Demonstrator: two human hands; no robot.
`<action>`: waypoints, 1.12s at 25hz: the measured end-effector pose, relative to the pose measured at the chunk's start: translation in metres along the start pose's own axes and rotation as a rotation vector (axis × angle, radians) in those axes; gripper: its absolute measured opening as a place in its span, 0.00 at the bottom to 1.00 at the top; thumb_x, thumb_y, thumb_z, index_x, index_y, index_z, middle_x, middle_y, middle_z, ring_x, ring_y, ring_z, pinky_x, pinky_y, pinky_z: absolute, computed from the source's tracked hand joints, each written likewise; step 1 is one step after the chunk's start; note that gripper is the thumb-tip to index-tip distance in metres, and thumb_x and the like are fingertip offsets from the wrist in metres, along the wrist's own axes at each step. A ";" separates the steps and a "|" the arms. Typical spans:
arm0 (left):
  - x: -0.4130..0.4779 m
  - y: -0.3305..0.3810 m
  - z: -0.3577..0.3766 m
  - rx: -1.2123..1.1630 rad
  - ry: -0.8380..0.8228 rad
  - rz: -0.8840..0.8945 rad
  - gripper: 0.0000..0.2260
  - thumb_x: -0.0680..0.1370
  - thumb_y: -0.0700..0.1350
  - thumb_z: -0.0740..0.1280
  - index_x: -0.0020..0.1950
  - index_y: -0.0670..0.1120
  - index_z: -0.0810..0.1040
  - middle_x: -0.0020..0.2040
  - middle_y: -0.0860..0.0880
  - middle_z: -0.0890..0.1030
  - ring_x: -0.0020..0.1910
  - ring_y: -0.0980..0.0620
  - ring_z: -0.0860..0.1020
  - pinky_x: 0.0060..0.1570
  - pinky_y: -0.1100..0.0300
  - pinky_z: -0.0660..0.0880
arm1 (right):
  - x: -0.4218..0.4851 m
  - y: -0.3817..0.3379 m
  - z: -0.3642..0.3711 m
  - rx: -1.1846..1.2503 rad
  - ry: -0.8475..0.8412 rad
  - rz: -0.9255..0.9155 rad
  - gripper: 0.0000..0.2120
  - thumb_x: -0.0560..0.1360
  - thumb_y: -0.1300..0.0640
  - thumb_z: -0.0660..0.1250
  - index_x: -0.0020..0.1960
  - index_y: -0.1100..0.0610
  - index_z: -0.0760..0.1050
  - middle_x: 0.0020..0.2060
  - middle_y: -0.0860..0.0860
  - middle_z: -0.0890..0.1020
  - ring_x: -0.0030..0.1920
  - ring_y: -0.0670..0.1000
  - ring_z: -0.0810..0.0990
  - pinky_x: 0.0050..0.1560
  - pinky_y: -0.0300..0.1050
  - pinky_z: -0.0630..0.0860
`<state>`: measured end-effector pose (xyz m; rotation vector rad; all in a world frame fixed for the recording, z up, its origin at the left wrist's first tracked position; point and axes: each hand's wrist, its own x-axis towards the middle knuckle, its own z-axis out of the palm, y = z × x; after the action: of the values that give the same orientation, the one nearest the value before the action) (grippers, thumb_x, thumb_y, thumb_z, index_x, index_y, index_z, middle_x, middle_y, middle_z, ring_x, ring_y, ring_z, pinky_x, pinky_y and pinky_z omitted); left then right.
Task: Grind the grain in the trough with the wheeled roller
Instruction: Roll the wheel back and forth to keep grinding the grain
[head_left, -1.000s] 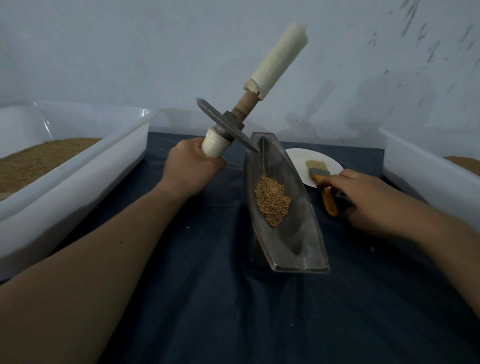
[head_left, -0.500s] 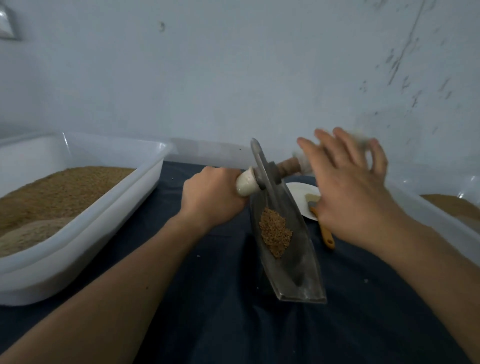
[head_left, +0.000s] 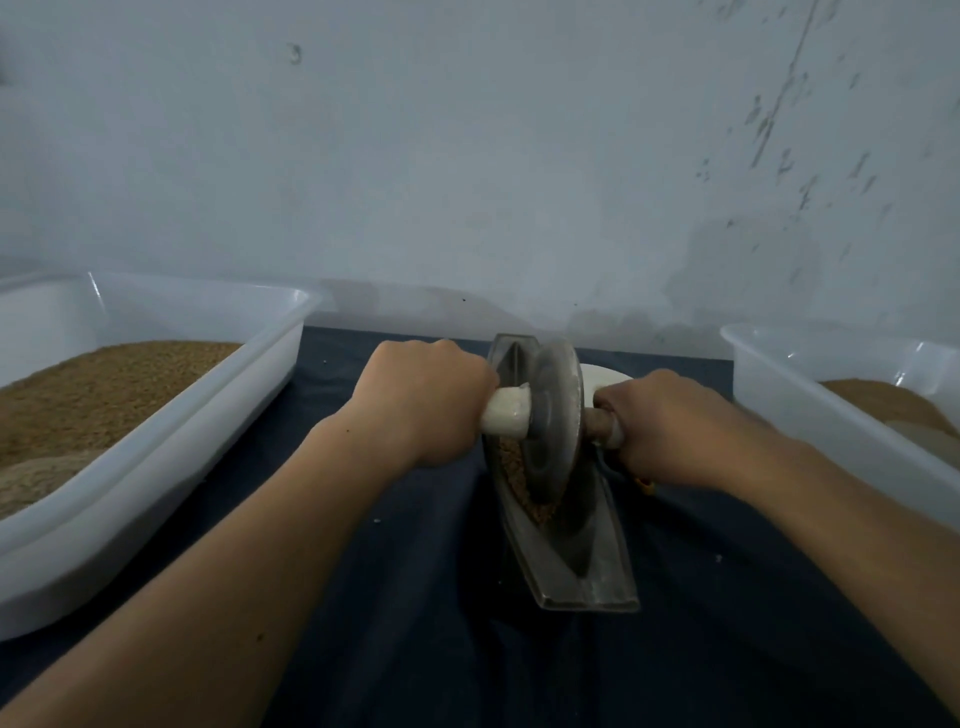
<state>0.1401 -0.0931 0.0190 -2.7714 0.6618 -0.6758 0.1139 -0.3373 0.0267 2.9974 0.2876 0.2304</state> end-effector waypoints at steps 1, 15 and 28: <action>0.002 0.001 0.002 0.005 -0.007 -0.015 0.03 0.71 0.49 0.66 0.44 0.56 0.74 0.35 0.53 0.72 0.29 0.52 0.68 0.26 0.58 0.59 | 0.006 0.002 0.003 -0.003 0.009 -0.003 0.05 0.66 0.50 0.66 0.34 0.46 0.70 0.32 0.46 0.76 0.31 0.47 0.75 0.27 0.42 0.64; 0.003 0.003 0.015 -0.075 -0.028 -0.148 0.04 0.73 0.50 0.66 0.43 0.56 0.71 0.37 0.54 0.71 0.34 0.50 0.70 0.34 0.55 0.65 | 0.024 -0.003 0.001 -0.092 0.111 -0.067 0.10 0.70 0.52 0.69 0.36 0.48 0.68 0.35 0.47 0.75 0.34 0.50 0.75 0.29 0.43 0.66; -0.003 -0.005 -0.008 0.042 -0.161 -0.035 0.03 0.70 0.52 0.67 0.42 0.55 0.74 0.36 0.55 0.74 0.31 0.52 0.73 0.28 0.59 0.67 | 0.003 0.007 0.004 -0.077 0.000 -0.096 0.09 0.70 0.50 0.69 0.37 0.44 0.68 0.34 0.44 0.72 0.33 0.45 0.71 0.28 0.42 0.65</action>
<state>0.1357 -0.0885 0.0265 -2.7671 0.5609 -0.4608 0.1191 -0.3442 0.0240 2.8987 0.4110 0.2264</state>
